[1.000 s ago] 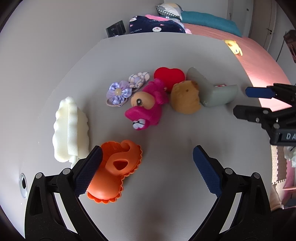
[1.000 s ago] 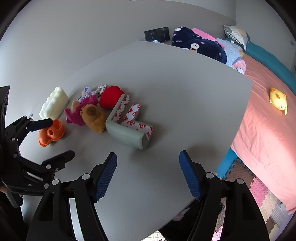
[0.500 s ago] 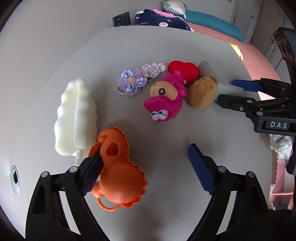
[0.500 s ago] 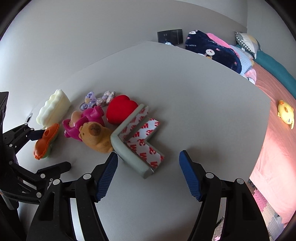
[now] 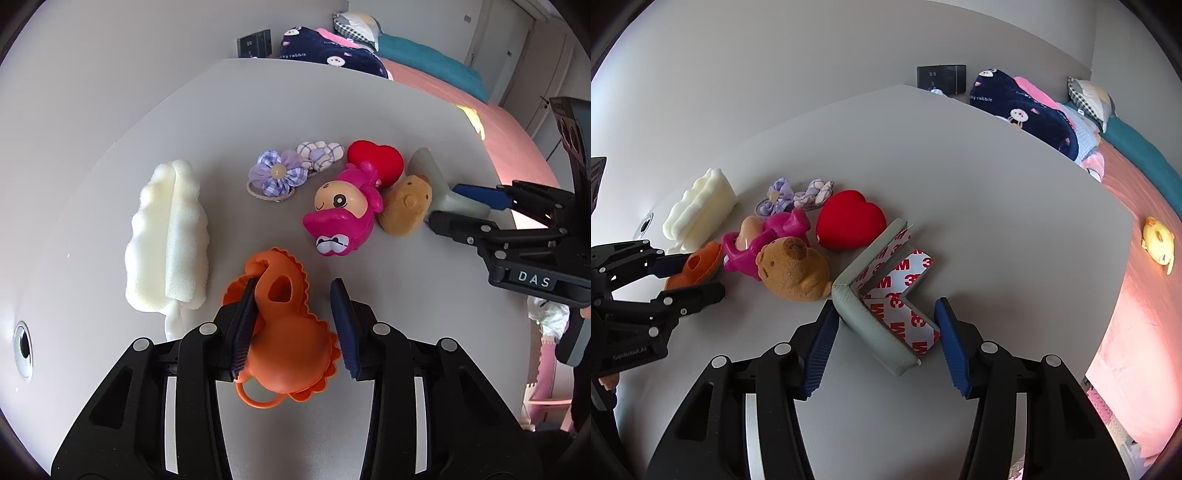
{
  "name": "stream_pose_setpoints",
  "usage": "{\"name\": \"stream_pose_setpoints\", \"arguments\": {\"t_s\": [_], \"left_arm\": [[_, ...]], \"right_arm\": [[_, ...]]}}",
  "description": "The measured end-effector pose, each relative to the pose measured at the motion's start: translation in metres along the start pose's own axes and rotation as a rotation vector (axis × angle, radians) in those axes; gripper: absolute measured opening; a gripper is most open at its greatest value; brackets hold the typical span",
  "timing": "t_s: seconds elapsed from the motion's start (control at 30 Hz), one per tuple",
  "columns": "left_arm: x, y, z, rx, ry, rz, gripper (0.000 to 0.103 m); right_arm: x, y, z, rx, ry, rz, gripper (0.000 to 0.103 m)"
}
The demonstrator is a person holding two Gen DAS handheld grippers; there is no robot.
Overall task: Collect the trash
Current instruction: 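Carry the crab toy and corner guard over the black bin and open both grippers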
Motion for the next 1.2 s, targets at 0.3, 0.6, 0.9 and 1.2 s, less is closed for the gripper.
{"name": "stream_pose_setpoints", "arguments": {"t_s": [0.3, 0.6, 0.9, 1.2], "left_arm": [[0.0, 0.002, -0.006, -0.047, 0.012, -0.026, 0.038], [0.008, 0.019, -0.021, -0.05, 0.047, -0.081, 0.027], [0.009, 0.039, -0.049, -0.018, 0.015, -0.124, 0.027], [0.01, 0.058, -0.092, 0.032, -0.052, -0.161, 0.027]], "right_arm": [[0.014, 0.016, -0.008, -0.028, -0.089, -0.009, 0.054], [0.024, 0.037, -0.015, -0.049, -0.111, -0.045, 0.054], [0.041, 0.066, -0.023, -0.056, -0.139, -0.087, 0.054], [0.061, 0.096, -0.039, -0.044, -0.177, -0.129, 0.054]]}}
Point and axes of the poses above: each gripper's, at about its wrist camera, not at the fingertips, and y roughly against the way its jaws point, z to its left, x to its underside, the point moved 6 cm from there along -y, roughly the way its jaws point, and after that the axes turned 6 degrees about y, right-handed, at the moved point
